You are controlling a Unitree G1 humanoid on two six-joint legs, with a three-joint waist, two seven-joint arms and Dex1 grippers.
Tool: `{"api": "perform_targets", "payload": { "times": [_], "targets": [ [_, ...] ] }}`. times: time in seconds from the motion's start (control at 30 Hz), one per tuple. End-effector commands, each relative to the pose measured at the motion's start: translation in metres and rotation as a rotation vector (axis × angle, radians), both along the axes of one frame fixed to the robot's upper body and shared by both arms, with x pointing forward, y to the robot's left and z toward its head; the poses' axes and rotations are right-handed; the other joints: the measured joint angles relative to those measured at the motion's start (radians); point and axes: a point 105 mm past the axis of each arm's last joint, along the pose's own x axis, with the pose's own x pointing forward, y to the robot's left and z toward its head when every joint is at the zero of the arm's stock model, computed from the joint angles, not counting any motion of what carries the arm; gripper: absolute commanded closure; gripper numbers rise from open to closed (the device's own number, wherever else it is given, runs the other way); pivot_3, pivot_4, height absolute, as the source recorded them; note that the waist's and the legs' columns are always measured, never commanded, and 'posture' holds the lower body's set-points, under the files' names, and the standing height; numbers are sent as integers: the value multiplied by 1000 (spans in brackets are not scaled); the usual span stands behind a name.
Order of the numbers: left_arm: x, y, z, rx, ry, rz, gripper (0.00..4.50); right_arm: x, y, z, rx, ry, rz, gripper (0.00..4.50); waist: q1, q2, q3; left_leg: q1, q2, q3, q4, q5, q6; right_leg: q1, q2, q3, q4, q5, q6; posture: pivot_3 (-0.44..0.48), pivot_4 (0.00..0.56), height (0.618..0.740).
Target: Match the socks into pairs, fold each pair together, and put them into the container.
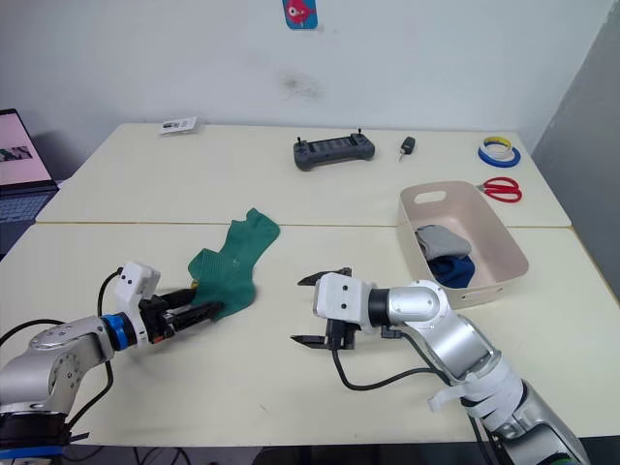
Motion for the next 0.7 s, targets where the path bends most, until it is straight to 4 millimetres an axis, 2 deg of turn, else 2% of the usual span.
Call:
{"api": "perform_targets", "payload": {
  "times": [0.03, 0.23, 0.43, 0.7],
  "targets": [
    [-2, -2, 11, 11, -20, -18, 2462, -4, 0, 11, 31, -46, 6, 0, 1, 0, 0, 0, 0, 0, 0, 0, 0, 0, 0, 0, 0, 0, 0, 0, 150, 740],
    [-11, -6, 23, -4, -38, -38, 4406, -4, -1, 11, 35, -44, 3, 0, 2, 0, 0, 0, 0, 0, 0, 0, 0, 0, 0, 0, 0, 0, 0, 0, 150, 740],
    [-17, -17, 29, -37, -26, -90, 4460, -5, -4, 10, 34, -40, 5, 0, 2, 0, 0, 0, 0, 0, 0, 0, 0, 0, 0, 0, 0, 0, 0, 0, 150, 740],
    [-30, -71, 34, -168, 22, -261, 4460, -12, -25, 6, 1, -20, -29, 0, 3, 0, 0, 0, 0, 0, 0, 0, 0, 1, 0, 0, -1, 0, 0, 0, 150, 740]
  ]
}}
